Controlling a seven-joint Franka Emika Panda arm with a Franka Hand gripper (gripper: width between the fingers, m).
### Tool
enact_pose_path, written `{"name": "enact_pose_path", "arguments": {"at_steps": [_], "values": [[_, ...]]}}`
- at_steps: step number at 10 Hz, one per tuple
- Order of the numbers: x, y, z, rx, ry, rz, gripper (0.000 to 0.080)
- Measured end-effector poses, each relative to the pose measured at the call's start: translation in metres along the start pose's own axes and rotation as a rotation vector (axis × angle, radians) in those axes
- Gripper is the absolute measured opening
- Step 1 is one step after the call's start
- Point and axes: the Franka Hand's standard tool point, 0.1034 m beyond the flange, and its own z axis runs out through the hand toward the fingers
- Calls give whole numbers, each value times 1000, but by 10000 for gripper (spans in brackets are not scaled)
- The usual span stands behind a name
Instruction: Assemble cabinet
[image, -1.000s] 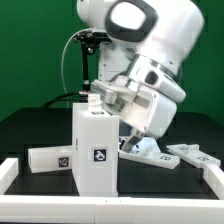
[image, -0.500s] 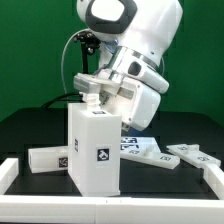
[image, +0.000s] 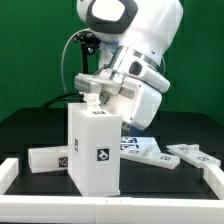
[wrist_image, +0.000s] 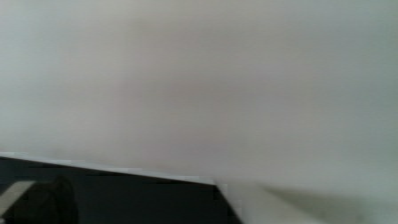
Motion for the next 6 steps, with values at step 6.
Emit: {"name": "enact_pose_path", "arguments": {"at_steps": [6], "values": [[8, 3, 0, 3, 12, 12, 797]]}}
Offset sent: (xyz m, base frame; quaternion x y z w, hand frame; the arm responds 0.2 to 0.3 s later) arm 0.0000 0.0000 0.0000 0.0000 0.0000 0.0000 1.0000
